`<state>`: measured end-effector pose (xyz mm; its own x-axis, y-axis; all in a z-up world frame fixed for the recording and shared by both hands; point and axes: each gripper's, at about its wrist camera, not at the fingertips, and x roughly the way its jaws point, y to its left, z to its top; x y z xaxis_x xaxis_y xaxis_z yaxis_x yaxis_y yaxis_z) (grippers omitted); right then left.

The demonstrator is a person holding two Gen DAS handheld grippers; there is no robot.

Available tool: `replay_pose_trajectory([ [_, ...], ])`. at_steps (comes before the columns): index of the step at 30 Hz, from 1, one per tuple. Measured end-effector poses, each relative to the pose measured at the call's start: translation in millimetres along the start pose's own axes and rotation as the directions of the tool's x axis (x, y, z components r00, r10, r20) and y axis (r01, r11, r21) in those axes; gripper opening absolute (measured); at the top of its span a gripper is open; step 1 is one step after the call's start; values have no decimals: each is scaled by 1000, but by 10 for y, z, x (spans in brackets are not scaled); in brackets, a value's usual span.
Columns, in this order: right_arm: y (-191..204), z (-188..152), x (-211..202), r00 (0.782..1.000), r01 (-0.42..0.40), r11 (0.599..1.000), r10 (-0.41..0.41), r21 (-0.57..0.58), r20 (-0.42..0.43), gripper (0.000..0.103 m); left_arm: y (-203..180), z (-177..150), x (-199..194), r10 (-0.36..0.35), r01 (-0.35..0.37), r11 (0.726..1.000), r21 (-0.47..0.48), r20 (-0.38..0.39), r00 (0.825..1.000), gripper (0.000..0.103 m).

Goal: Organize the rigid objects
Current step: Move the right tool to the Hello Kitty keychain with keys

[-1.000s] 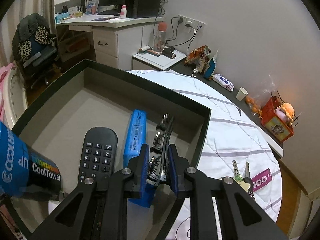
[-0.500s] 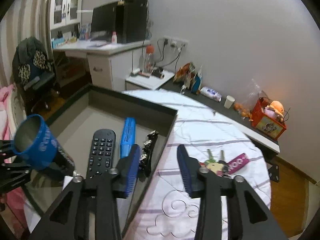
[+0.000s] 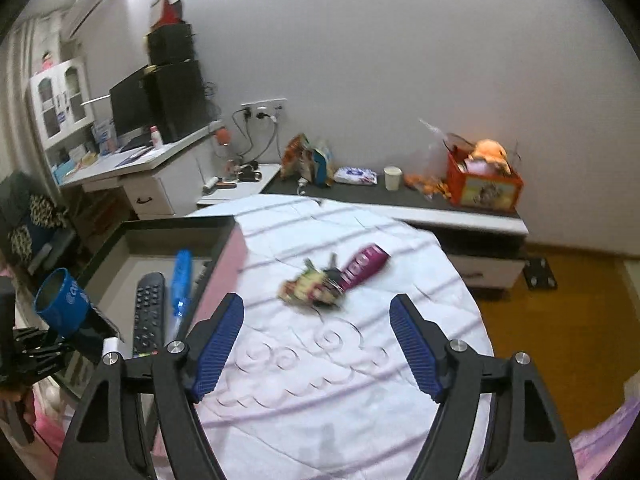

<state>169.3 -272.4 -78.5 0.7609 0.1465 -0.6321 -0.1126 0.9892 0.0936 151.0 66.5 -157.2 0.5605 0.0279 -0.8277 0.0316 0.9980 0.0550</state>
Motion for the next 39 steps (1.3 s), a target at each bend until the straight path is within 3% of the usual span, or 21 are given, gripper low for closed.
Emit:
replay_pose_trajectory([
  [12, -178, -186, 451, 993, -52, 997, 58, 57, -98, 77, -14, -12, -5, 1, -1, 1000, -1, -1, 1000, 26],
  [21, -273, -95, 933, 984, -101, 987, 118, 126, -133, 77, -24, 6, -21, 3, -3, 1000, 7, 0, 1000, 27],
  [39, -178, -35, 1233, 986, -21, 992, 42, 127, -163, 77, -46, 11, -3, 9, -9, 1000, 12, 1, 1000, 27],
])
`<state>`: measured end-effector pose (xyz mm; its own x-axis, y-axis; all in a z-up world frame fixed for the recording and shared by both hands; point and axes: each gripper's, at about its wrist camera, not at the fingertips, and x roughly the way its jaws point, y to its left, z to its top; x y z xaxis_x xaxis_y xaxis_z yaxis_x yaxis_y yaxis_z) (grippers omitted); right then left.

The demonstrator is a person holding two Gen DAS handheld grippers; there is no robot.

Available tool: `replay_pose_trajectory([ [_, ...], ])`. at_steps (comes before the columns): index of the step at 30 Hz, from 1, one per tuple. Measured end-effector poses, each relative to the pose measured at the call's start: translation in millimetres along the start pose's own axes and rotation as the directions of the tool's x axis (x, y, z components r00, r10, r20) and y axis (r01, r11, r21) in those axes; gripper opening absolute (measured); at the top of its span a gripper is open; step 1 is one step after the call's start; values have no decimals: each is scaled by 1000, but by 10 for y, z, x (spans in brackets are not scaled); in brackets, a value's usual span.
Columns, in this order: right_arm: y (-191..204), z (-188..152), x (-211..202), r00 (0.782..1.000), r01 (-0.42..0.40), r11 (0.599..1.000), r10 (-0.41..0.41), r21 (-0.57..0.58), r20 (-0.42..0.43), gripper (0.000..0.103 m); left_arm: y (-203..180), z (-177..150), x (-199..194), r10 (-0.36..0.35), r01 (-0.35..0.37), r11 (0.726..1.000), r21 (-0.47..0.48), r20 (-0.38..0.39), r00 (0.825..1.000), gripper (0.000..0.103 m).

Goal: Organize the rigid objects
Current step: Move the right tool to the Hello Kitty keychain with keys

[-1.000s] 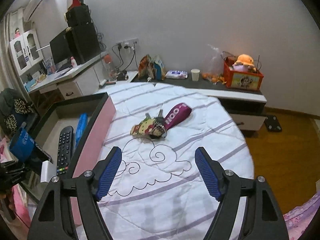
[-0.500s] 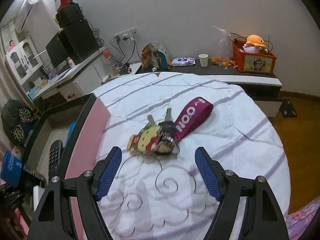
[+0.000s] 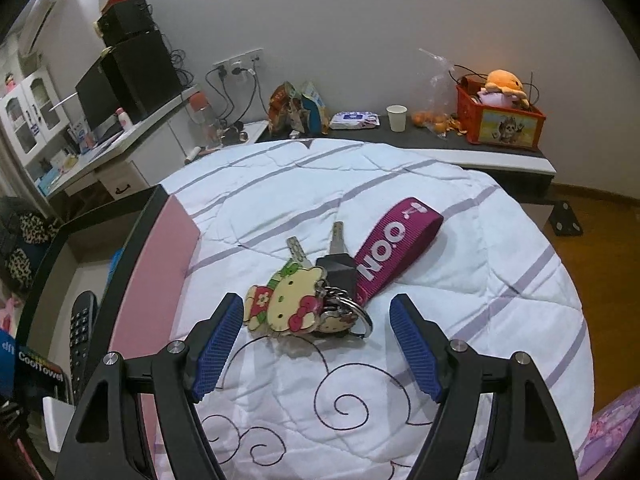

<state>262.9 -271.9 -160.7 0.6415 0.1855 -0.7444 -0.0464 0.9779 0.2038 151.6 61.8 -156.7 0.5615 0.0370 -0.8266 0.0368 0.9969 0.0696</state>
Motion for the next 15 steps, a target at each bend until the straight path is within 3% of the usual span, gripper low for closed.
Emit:
replay_pose_trajectory([
  [12, -5, 3, 53, 1000, -27, 1000, 27, -8, 3, 77, -8, 1, -15, 10, -10, 1000, 2, -2, 1000, 27],
  [13, 2, -3, 53, 1000, -26, 1000, 26, -13, 4, 75, -7, 1, -16, 10, -10, 1000, 2, -2, 1000, 27],
  [15, 21, -8, 57, 1000, -26, 999, 26, -27, -1, 57, -9, 1, -16, 11, -11, 1000, 2, -2, 1000, 27],
])
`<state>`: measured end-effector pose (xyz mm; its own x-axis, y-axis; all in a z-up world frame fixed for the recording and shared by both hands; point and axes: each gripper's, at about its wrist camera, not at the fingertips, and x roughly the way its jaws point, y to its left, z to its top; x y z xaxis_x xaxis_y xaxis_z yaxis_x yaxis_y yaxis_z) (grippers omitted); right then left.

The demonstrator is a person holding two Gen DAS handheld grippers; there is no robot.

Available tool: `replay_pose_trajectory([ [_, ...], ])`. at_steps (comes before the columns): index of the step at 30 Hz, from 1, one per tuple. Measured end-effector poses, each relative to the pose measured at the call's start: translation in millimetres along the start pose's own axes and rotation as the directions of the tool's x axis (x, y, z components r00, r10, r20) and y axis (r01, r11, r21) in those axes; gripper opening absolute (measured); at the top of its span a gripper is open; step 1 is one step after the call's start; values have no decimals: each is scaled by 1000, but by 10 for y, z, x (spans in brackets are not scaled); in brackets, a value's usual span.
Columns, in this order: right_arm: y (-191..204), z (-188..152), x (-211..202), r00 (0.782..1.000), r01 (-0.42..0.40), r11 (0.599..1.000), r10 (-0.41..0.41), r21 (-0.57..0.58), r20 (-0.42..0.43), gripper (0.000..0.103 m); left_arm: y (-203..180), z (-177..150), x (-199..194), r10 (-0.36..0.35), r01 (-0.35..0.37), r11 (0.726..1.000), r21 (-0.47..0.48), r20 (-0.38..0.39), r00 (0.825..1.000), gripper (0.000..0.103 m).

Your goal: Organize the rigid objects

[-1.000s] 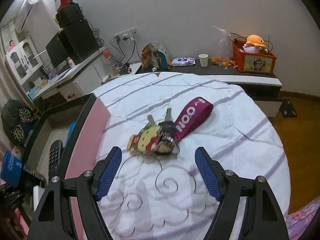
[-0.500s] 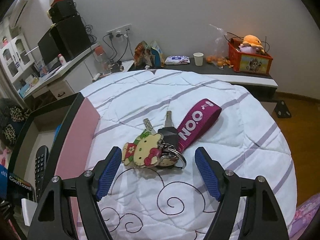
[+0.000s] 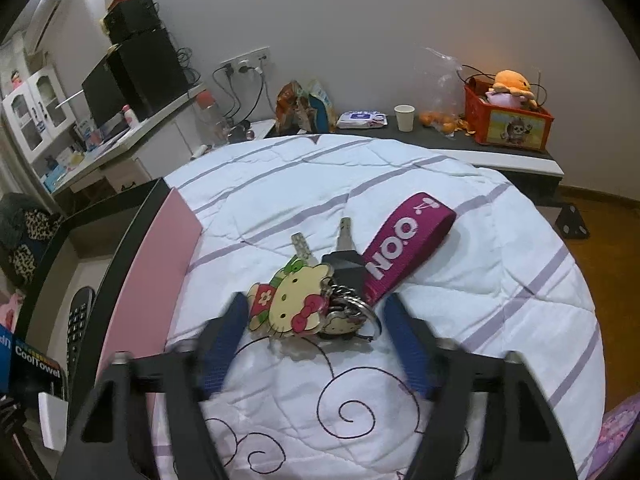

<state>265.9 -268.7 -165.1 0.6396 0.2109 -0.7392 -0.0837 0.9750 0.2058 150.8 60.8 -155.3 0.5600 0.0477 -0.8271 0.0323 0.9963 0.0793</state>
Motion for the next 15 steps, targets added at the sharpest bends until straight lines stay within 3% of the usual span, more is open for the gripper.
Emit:
replay_pose_trajectory([
  [2, 29, -8, -4, 1000, 15, 1000, -16, -20, -5, 52, -1, 0, 0, 0, 0, 1000, 0, 0, 1000, 27],
  [9, 120, -137, -173, 1000, -22, 994, 20, -104, -16, 18, -2, -1, 1, -1, 1, 1000, 0, 1, 1000, 27],
  [12, 207, -245, -259, 1000, -5, 987, 1, -160, -25, 11, -3, 0, 1, -1, 1, 1000, 0, 1, 1000, 27],
  [15, 224, -331, -339, 999, -15, 986, 9, -164, -37, 11, -3, 1, 2, -1, 1, 1000, 0, 1, 1000, 27],
])
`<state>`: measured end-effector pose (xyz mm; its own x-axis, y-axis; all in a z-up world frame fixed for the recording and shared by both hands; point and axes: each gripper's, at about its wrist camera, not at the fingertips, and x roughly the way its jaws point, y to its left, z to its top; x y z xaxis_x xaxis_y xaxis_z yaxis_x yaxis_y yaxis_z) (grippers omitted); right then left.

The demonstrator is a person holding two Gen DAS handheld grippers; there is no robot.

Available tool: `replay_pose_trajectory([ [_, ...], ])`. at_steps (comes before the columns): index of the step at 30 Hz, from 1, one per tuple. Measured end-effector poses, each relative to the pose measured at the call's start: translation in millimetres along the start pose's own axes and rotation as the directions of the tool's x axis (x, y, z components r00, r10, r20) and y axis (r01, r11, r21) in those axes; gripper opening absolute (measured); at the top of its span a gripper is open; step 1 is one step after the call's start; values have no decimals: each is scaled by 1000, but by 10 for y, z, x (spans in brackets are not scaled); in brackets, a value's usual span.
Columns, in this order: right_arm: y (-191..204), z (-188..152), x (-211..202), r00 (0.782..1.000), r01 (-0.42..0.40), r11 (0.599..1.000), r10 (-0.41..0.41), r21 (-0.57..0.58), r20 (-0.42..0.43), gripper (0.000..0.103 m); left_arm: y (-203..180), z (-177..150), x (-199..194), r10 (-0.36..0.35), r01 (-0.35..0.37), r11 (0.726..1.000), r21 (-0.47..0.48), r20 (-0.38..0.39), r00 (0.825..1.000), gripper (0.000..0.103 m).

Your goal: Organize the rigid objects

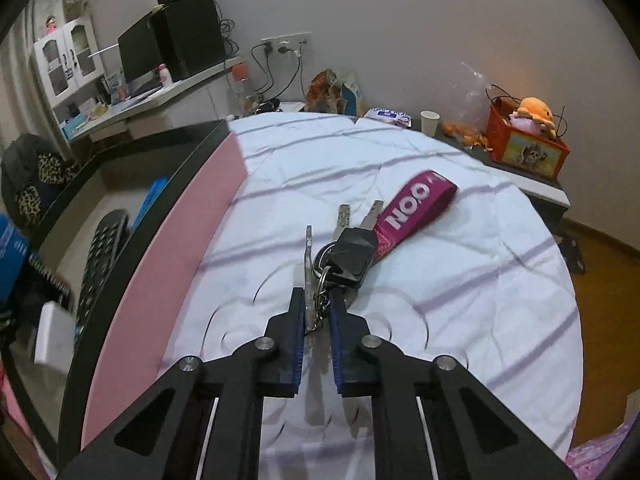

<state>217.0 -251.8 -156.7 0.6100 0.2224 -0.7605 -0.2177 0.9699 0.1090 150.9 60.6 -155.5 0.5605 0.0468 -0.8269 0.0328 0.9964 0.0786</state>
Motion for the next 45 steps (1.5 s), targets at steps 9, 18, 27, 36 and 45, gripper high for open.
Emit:
replay_pose_trajectory([
  [9, 148, -245, -183, 1000, 0, 999, -1, -41, -11, 11, 6, 6, 6, -6, 6, 1000, -4, -2, 1000, 27],
  [18, 126, -175, -86, 1000, 30, 999, -30, -20, 0, 16, 20, 13, 19, -10, 10, 1000, -7, -5, 1000, 28],
  [27, 236, -145, -57, 999, 52, 994, -53, -94, -10, 16, 19, 13, 19, -9, 9, 1000, -7, -5, 1000, 28],
  [36, 177, -128, -20, 999, 44, 996, -45, -79, -14, 13, 17, 18, 26, -10, 10, 1000, -7, -6, 1000, 28],
  [45, 128, -35, -367, 995, -49, 999, 49, -8, 81, 9, 18, 13, 25, -10, 10, 1000, -7, -5, 1000, 28],
])
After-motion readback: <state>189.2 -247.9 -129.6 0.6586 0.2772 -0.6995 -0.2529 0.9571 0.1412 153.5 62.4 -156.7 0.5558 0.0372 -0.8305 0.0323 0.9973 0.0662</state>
